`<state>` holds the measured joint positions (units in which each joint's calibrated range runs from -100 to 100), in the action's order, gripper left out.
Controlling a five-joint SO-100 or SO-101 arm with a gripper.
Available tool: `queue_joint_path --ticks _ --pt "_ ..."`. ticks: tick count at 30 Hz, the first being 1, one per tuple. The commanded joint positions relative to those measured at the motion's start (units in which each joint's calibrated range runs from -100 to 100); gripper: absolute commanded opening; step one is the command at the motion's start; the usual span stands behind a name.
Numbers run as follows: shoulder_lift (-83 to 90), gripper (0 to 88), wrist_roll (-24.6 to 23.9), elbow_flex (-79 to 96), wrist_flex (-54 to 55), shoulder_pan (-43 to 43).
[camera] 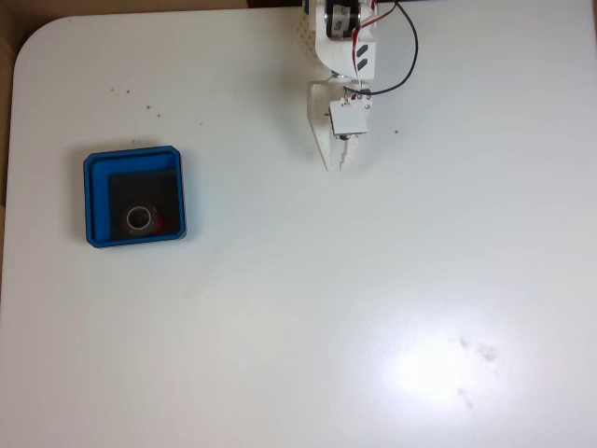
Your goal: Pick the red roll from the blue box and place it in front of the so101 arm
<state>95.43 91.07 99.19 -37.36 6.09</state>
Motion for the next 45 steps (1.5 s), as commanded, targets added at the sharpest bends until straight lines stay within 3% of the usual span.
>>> queue_joint_path --ticks 1,20,28,38,45 --pt "3.2 0.8 0.3 0.7 0.5 0.3" --pt "3.2 0.8 -0.1 0.6 0.5 2.7" --pt "3.2 0.8 0.1 0.6 0.5 28.2" --pt "3.2 0.8 0.3 0.6 0.5 52.5" --pt "3.3 0.8 0.3 0.6 0.5 55.6"
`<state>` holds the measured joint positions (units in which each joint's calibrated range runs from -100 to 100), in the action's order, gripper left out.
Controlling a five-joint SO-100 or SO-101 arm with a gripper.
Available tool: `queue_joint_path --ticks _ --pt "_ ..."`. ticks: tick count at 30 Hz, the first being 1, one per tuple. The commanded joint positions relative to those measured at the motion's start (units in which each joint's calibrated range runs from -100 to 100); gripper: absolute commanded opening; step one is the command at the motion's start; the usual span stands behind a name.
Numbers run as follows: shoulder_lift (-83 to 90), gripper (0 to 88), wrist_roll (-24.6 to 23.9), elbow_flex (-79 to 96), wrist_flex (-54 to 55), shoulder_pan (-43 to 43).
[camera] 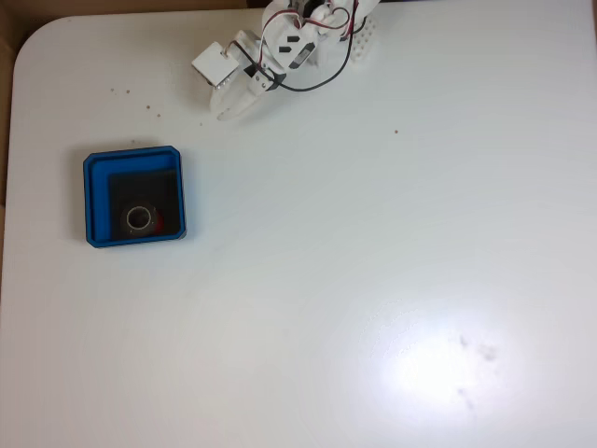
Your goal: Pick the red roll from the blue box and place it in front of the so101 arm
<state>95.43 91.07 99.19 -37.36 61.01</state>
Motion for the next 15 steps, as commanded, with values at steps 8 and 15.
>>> queue_joint_path --ticks 8,15 --pt "3.2 0.8 0.4 -0.4 1.1 0.7" --pt "-8.8 0.8 0.4 -8.5 1.2 -0.3"
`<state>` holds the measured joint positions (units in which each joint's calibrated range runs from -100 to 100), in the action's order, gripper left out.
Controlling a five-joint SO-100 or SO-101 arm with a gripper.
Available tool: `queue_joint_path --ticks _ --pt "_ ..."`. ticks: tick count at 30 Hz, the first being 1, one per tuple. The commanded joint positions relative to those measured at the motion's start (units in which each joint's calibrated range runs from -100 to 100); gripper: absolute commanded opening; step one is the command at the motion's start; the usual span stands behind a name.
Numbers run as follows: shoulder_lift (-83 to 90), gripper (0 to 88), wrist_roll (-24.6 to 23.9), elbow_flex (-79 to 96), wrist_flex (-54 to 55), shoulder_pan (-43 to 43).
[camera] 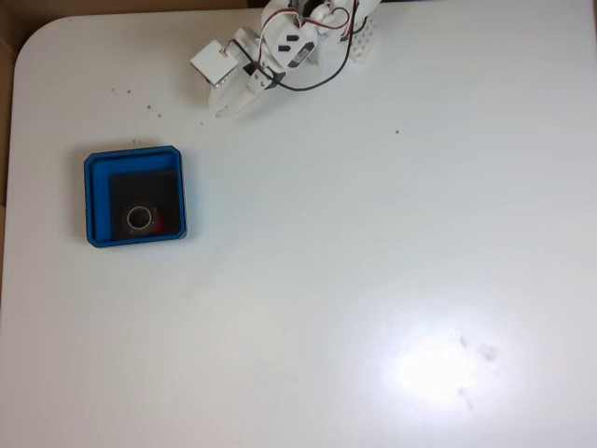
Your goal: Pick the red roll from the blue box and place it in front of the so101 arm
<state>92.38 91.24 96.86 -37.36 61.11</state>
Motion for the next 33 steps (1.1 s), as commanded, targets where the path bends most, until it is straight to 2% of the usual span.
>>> queue_joint_path --ticks 1,10,26,29,33 --pt "-9.6 0.8 0.3 -8.9 1.2 -0.5" --pt "-44.2 0.8 0.3 -37.3 1.1 -0.5" --pt "-88.0 0.8 -0.2 -83.7 0.1 -0.4" --pt "-93.1 0.8 -0.2 -90.4 -4.1 -0.3" --pt "-98.7 0.8 -0.2 -102.0 -16.9 -0.5"
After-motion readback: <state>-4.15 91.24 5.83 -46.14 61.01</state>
